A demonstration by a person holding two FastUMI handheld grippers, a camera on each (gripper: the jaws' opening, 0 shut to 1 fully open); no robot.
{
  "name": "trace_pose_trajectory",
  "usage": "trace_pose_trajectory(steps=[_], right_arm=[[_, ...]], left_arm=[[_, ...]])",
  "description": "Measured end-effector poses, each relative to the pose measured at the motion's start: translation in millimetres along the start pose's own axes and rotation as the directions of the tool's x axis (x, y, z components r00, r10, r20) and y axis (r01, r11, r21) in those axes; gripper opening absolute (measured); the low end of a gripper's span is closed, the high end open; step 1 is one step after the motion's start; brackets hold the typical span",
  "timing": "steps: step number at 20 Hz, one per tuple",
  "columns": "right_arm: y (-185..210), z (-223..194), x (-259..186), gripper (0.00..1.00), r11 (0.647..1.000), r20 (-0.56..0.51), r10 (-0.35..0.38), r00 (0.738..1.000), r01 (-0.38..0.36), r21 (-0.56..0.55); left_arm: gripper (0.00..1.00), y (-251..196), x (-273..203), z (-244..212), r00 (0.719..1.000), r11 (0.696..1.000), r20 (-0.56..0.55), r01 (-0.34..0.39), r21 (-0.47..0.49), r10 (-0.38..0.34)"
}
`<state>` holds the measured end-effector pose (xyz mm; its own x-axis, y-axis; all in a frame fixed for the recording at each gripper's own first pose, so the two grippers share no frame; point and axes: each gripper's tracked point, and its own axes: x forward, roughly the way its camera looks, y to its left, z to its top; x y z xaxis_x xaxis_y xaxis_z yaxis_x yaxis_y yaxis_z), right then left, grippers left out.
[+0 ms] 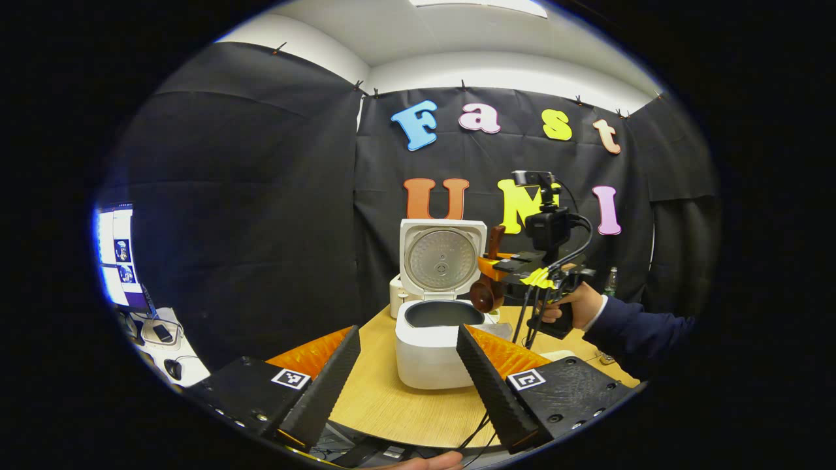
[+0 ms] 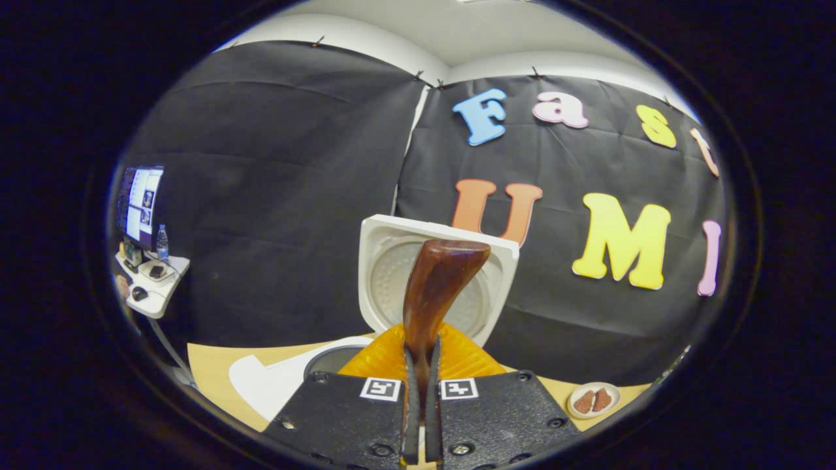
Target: Close the left gripper, press the button to open the rice cooker; take a wooden spoon from the chopstick holder with the right hand, scoop a spoonful of rice and pour it into the rice cooker, then put the wooden spoon back into the chopstick holder.
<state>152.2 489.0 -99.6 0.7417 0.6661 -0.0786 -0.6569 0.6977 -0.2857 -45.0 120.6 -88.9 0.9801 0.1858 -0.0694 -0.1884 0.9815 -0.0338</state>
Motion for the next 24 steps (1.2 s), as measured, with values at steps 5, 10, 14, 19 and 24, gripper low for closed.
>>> trace_pose_trajectory(steps=[5,10,14,19,24], right_arm=[[-53.0,-12.2,-45.8,0.1,0.991,-0.009,-0.062,0.998,0.063,0.115],[-115.8,-28.0,-91.0,0.1,0.97,-0.031,-0.151,0.988,0.154,0.187],[-165.9,-20.2,-139.7,0.1,0.94,-0.018,-0.257,0.966,0.255,0.225],[-204.3,-6.3,-203.3,0.11,0.895,-0.001,-0.364,0.931,0.35,0.276],[-232.9,-14.2,-250.2,0.1,0.859,-0.008,-0.457,0.89,0.443,0.256]], left_arm=[[0.94,-23.3,13.1,-1.1,1.0,1.0,-0.005,-0.03,0.003,0.03],[0.94,-61.3,31.3,1.0,1.0,1.0,-0.013,0.003,0.019,-0.003],[0.94,-89.5,47.1,9.4,0.999,0.999,0.008,0.039,0.018,-0.039],[0.94,-114.0,62.7,11.8,0.996,0.996,0.035,0.085,0.024,-0.086],[0.94,-132.7,76.5,4.8,0.991,0.991,0.027,0.129,0.024,-0.13]])
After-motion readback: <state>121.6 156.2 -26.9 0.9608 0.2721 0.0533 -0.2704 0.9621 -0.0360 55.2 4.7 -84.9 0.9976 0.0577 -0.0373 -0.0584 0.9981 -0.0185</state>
